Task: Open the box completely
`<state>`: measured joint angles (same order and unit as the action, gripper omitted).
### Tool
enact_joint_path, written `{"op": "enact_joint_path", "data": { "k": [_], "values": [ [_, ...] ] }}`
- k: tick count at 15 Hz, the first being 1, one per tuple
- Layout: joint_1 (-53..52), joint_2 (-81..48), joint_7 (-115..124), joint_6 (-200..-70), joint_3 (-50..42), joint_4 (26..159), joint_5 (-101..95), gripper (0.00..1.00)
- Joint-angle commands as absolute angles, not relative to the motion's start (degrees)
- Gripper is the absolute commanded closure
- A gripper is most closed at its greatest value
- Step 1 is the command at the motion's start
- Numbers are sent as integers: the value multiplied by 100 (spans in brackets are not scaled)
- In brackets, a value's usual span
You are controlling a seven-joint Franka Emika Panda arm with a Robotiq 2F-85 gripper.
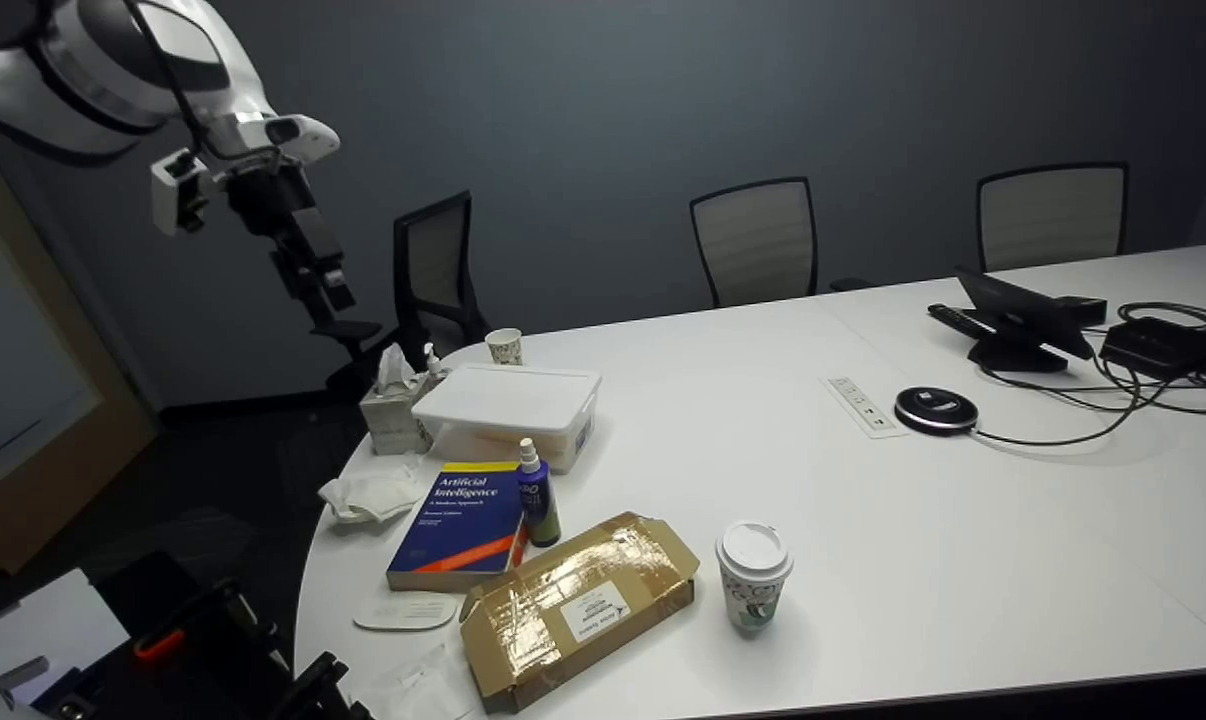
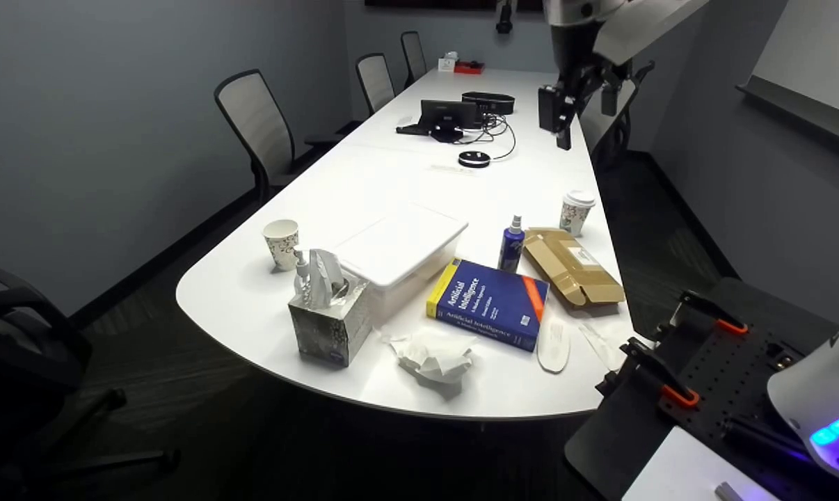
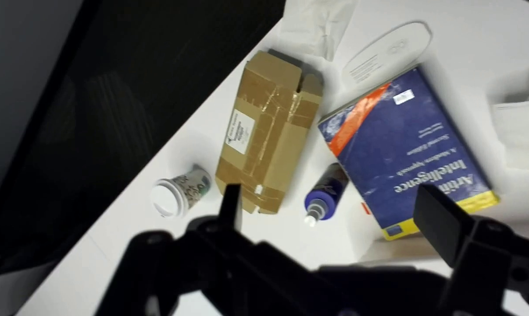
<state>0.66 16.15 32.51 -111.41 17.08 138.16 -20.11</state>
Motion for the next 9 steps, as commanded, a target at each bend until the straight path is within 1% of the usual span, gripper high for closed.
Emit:
{"op": "enact_joint_path", "data": {
  "k": [1,5,9],
  "values": [
    [191,551,4706,-11340,1592,13741,-2842,0],
    [-47,-661,5868,-11467,1082,13576,-3192,0],
    [-310,-1734,6298,-11811,523,13267,-3236,0]
  ]
}}
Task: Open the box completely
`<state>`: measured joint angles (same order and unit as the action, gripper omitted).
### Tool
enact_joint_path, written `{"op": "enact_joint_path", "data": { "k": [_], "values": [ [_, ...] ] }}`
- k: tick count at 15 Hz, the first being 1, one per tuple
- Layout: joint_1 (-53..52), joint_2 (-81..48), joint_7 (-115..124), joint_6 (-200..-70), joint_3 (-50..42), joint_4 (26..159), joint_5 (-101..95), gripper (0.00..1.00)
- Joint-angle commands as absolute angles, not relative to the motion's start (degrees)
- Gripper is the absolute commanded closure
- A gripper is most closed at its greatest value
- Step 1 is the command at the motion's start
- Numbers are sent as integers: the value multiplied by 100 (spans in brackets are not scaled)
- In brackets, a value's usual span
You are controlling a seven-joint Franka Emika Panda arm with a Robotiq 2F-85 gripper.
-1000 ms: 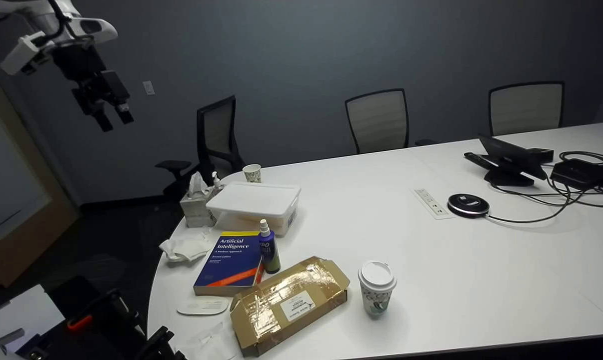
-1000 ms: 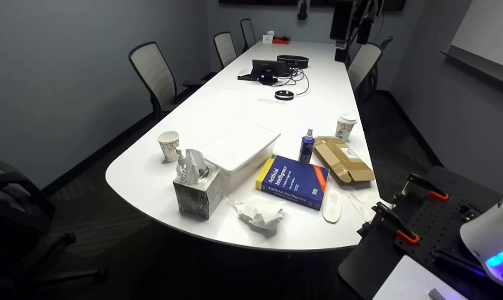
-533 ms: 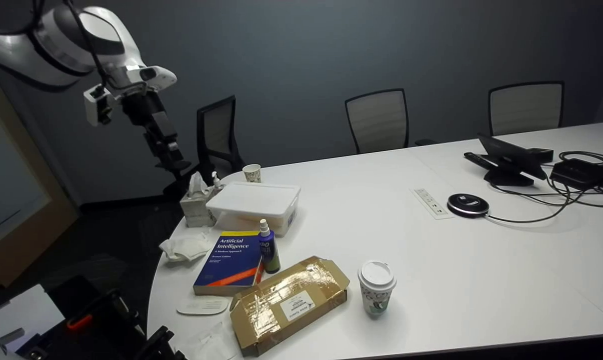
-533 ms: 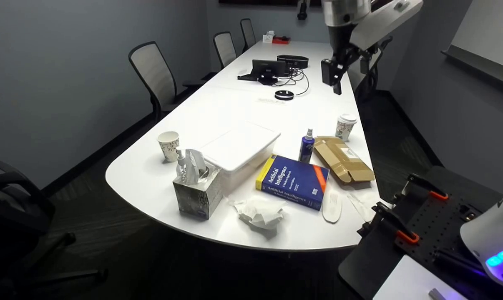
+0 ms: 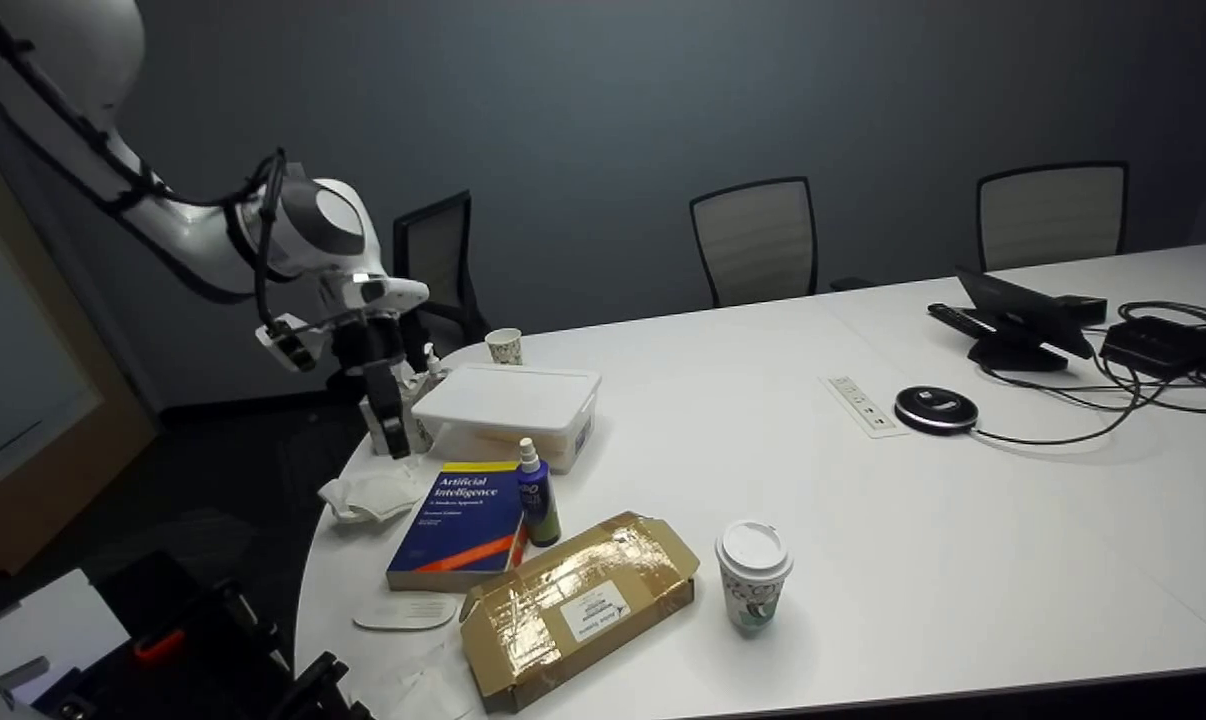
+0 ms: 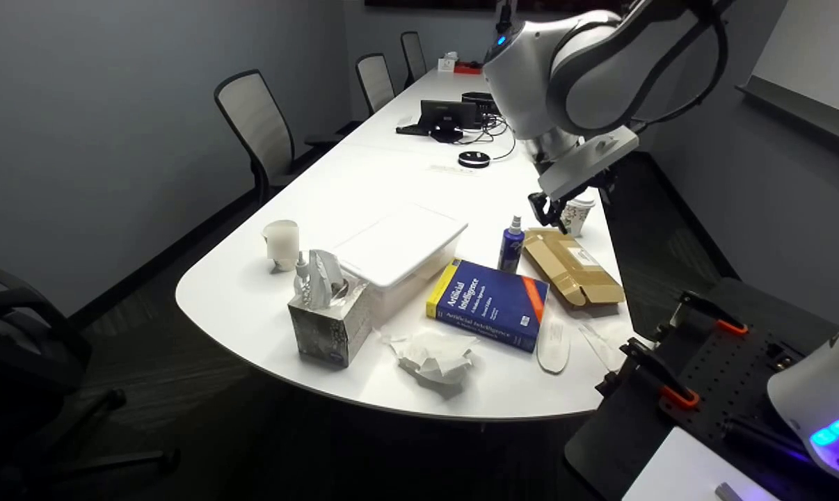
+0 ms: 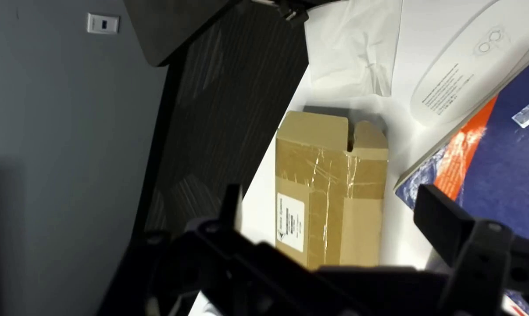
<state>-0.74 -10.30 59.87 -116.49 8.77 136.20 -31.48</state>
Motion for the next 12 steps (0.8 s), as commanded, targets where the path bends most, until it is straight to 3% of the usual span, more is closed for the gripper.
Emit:
{"op": "enact_joint_path", "data": {
  "k": [1,12],
  "values": [
    [-353,-1997,6313,-11942,366,13179,-3264,0],
    [-643,-3691,6045,-12748,-758,12301,-3293,0]
  ]
}}
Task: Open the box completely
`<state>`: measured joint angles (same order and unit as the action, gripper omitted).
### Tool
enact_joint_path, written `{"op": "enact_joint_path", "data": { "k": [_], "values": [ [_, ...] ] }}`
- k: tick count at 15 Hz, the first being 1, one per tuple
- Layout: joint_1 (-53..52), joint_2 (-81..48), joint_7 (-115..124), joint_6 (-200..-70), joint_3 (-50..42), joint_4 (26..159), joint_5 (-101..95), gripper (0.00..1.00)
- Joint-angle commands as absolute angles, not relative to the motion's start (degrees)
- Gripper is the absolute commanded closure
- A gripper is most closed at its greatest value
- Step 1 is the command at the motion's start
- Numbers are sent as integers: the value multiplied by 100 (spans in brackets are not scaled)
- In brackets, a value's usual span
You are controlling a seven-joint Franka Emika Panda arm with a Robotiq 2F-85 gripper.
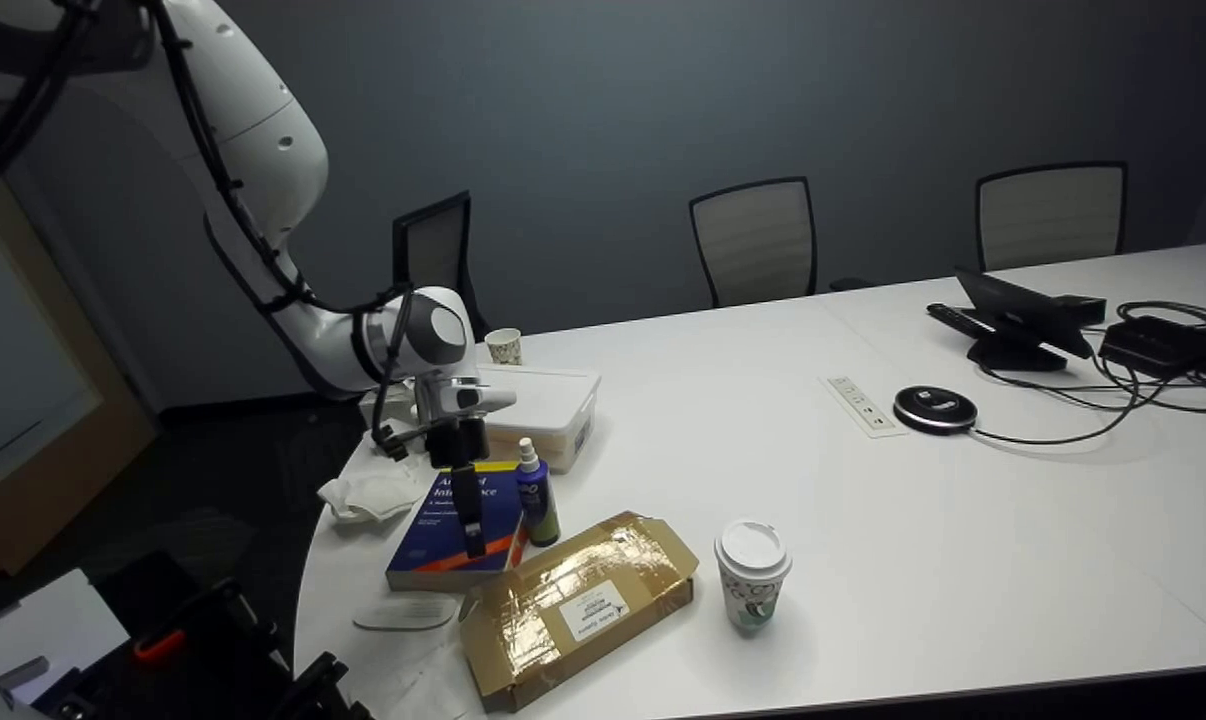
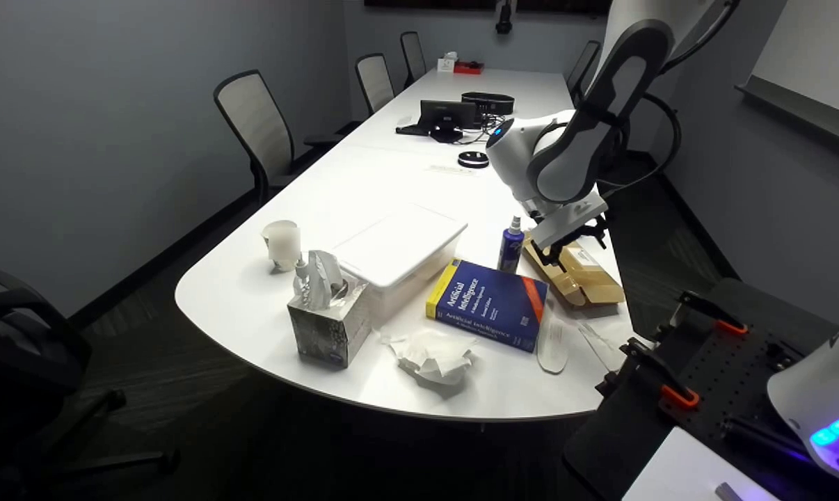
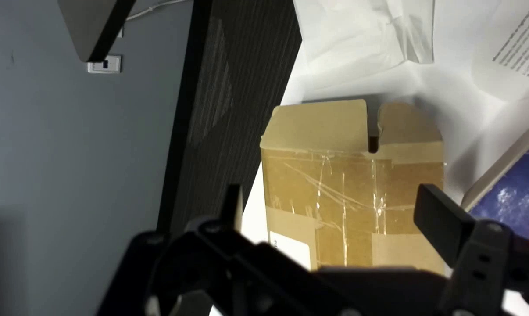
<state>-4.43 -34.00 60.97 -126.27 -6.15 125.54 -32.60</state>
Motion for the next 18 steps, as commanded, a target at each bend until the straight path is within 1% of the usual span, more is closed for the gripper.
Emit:
{"op": "enact_joint_path", "data": {
  "k": [1,8,18],
  "values": [
    [-680,-3802,6035,-12795,-762,12228,-3276,0],
    [-970,-4443,5977,-13031,-858,11871,-3254,0],
    [-1084,-4803,5844,-13046,-1172,11714,-3268,0]
  ]
}}
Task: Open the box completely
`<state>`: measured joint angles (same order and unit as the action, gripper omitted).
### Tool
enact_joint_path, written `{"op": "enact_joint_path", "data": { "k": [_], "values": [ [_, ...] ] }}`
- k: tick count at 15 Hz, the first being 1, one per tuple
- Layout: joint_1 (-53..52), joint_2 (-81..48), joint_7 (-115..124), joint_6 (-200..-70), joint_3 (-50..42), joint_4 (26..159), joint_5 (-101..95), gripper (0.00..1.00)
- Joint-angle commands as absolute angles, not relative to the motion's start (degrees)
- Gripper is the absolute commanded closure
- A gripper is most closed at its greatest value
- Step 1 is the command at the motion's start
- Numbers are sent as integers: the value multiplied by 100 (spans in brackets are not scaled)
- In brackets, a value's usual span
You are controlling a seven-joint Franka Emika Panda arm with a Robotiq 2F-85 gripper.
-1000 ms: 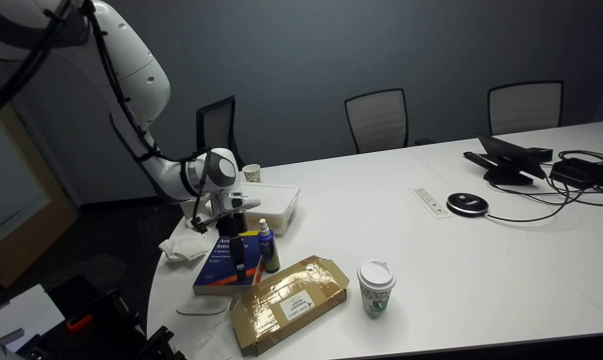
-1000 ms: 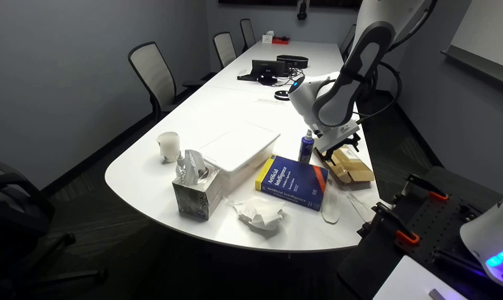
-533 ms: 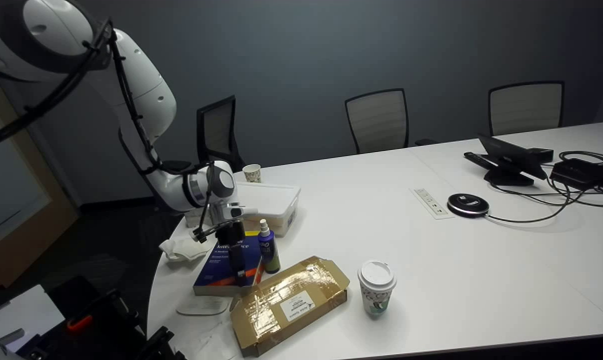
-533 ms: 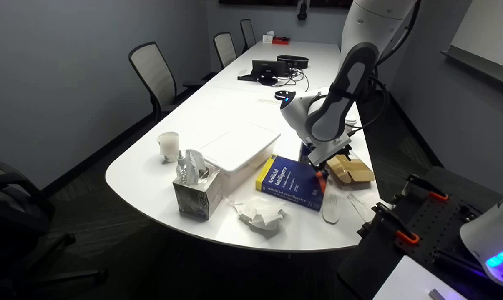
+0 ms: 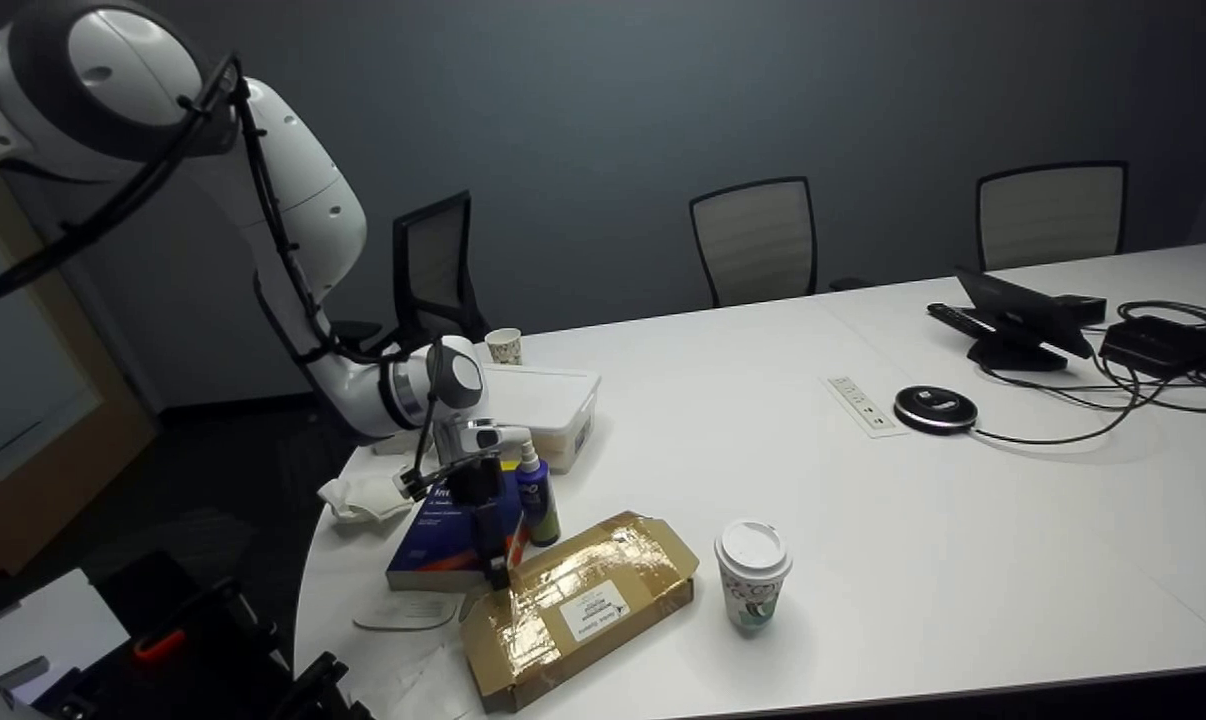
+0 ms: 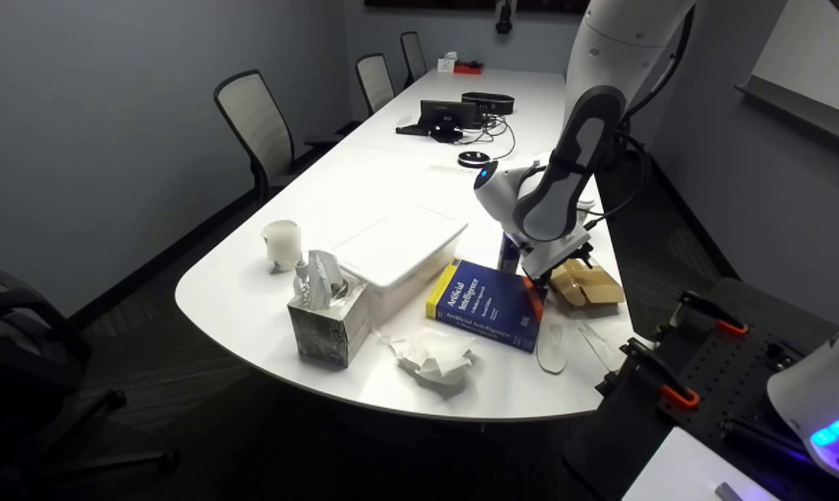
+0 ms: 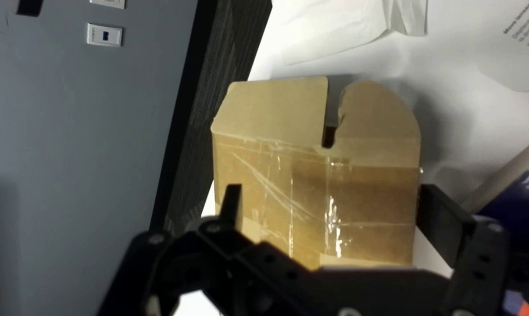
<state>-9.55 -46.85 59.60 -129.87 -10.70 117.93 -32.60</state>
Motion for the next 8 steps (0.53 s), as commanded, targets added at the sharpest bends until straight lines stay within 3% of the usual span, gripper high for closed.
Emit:
{"op": "enact_joint_path", "data": {
  "k": [1,2,8],
  "values": [
    [-1092,-4819,5838,-13048,-1163,11712,-3261,7],
    [-1104,-4823,5831,-13059,-1158,11714,-3264,26],
    [-1271,-4637,5821,-13004,-1268,11780,-3392,73]
  ]
}}
